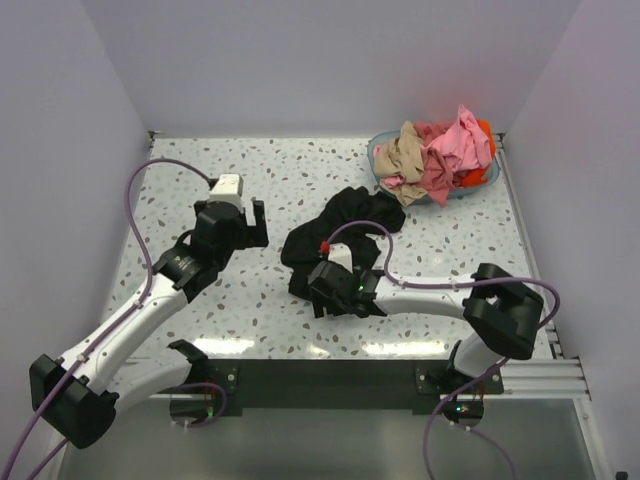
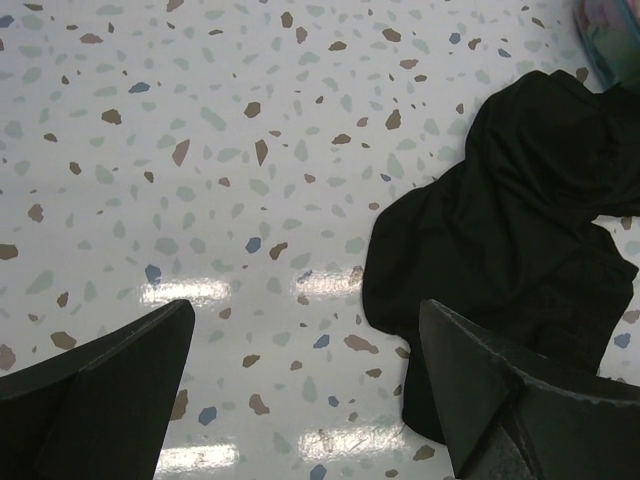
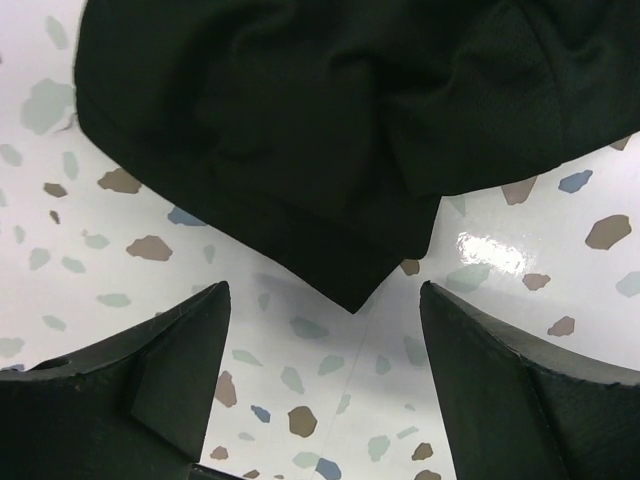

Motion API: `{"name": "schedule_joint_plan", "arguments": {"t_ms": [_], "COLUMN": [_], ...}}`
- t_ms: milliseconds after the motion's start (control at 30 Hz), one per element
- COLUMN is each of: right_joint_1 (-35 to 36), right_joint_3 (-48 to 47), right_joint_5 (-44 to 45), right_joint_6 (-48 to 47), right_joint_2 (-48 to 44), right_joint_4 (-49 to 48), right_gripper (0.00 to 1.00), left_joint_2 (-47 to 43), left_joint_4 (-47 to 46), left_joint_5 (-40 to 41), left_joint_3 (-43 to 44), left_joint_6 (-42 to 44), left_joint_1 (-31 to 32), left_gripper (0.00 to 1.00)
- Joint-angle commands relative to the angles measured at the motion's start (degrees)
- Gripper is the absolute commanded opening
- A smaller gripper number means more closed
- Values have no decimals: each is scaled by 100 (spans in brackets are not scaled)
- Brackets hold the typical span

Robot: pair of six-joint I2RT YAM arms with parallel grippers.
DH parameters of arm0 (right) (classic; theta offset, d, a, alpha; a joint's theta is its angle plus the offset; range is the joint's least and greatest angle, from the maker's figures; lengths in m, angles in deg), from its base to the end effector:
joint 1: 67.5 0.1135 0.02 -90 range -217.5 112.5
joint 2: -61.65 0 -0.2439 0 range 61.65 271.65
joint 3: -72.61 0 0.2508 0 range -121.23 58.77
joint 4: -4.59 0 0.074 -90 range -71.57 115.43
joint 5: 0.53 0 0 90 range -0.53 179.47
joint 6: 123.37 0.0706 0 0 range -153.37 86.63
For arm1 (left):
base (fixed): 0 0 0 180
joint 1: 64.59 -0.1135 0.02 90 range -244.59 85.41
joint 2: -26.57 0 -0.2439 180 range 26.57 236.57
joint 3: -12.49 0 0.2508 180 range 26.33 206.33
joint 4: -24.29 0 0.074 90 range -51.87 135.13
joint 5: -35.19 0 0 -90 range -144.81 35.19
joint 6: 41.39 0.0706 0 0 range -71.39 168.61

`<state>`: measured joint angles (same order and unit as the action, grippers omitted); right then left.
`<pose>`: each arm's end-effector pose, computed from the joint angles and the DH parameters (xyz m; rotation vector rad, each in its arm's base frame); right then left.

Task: Fold and stack the t-shirts
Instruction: Flatten the tshirt out

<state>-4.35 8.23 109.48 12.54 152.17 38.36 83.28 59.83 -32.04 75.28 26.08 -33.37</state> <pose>0.1651 0.2726 0.1255 -0.2620 2.5329 0.2964 0.2336 -0.1097 0.2755 -0.0842 2.0440 -0.1711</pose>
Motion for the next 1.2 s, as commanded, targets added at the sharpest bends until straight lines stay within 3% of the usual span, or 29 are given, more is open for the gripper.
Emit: {"name": "schedule_joint_plan", "arguments": {"t_ms": [0, 133, 367, 433, 467, 567, 633, 900, 1167], "right_joint_1": [48, 57, 48, 48, 48, 48, 48, -233, -1787], "right_joint_3": [-122, -113, -263, -237, -219, -254, -359, -1203, -1379], "right_joint_5": [275, 363, 337, 354, 381, 495, 758, 2085, 2333], "right_joint_6": [269, 269, 392, 410, 419, 419, 322, -283, -934], "right_joint_2": [132, 343, 800, 783, 757, 546, 371, -1606, -3110], "right_joint_4": [-94, -225, -138, -111, -68, 178, 432, 2076, 2552], "right_gripper": [79, 76, 58, 42, 28, 8, 0, 0, 0], "left_joint_2": [-63, -195, -283, -318, -327, -371, -415, -292, -29], "left_joint_4": [2, -130, -95, -78, -69, -16, 1, 116, -174], "left_joint_5": [132, 106, 158, 176, 184, 246, 325, 396, 61], "left_joint_3": [194, 98, 62, 62, 62, 62, 45, 71, -201], "left_joint_6": [292, 249, 248, 240, 248, 248, 248, 108, -287], "left_joint_1": [24, 24, 24, 24, 16, 24, 24, 24, 524], "left_gripper": [100, 100, 100, 100, 100, 100, 100, 100, 98]}}
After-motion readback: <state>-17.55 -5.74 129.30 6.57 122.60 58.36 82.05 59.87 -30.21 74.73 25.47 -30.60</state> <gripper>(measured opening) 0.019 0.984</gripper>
